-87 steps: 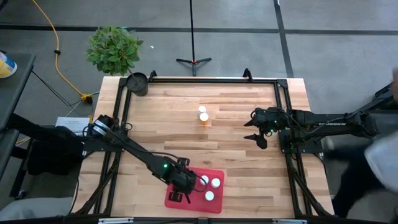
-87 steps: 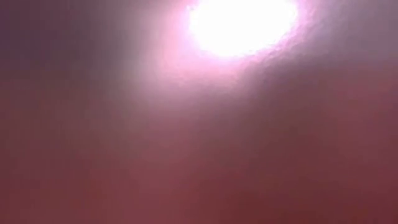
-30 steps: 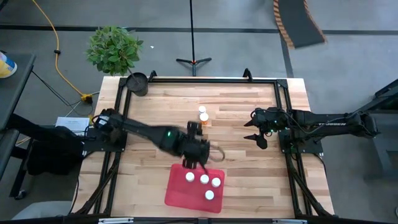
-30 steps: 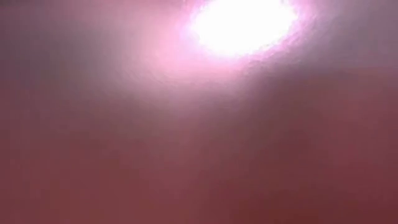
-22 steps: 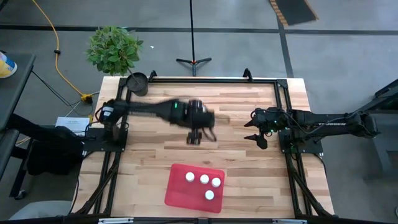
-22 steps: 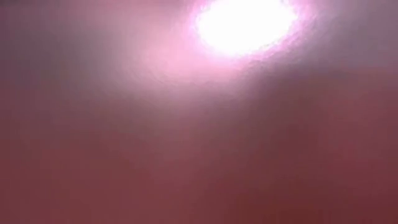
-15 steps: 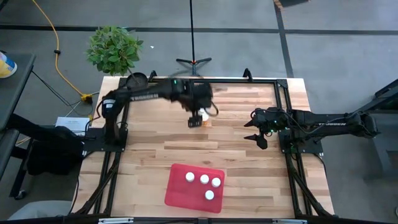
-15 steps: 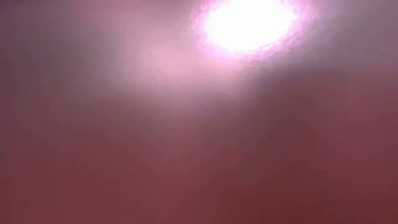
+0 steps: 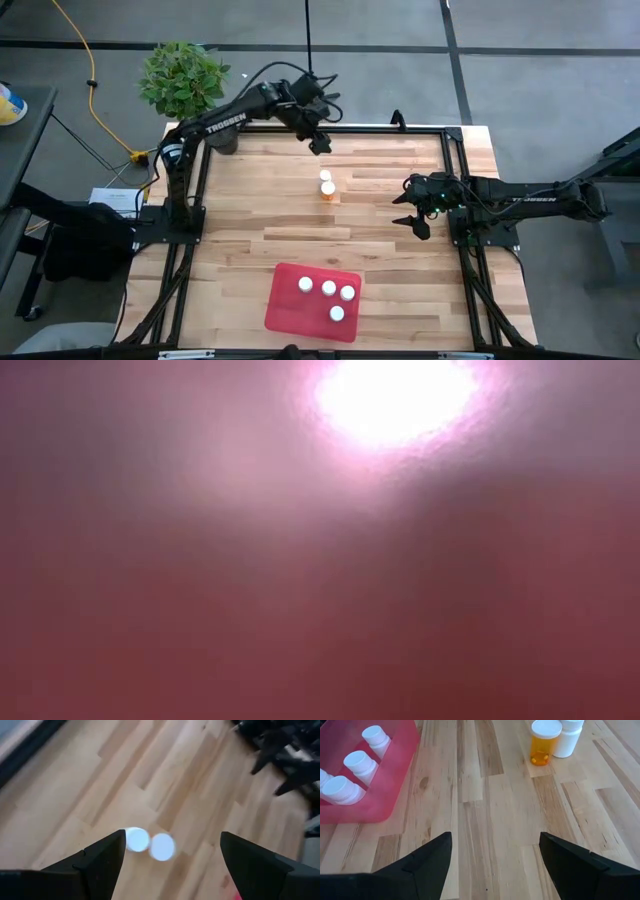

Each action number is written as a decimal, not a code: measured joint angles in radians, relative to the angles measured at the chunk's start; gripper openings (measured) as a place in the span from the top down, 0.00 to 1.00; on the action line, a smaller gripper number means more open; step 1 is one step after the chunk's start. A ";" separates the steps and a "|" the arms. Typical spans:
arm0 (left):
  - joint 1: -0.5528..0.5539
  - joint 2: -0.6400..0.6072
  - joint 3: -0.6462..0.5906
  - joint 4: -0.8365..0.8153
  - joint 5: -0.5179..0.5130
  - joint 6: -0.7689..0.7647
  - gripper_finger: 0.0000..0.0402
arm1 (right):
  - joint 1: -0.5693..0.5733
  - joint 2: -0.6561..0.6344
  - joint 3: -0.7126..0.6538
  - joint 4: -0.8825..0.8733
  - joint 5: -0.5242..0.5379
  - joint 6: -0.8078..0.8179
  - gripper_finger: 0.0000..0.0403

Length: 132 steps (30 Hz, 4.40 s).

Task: Pick and place pill bottles into a basket
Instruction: Put the white pill bottle into the red bin

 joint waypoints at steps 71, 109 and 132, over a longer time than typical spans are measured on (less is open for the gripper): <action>-0.119 0.271 -0.001 -0.068 -0.239 -0.457 0.11 | 0.074 0.002 0.000 -0.002 0.020 -0.004 0.28; -0.118 0.288 0.000 0.007 -0.341 -0.375 0.11 | 0.120 0.002 0.000 -0.007 0.071 0.000 0.28; -0.118 0.358 -0.001 -0.006 -0.292 -0.349 0.12 | 0.120 0.002 0.000 -0.008 0.071 0.000 0.28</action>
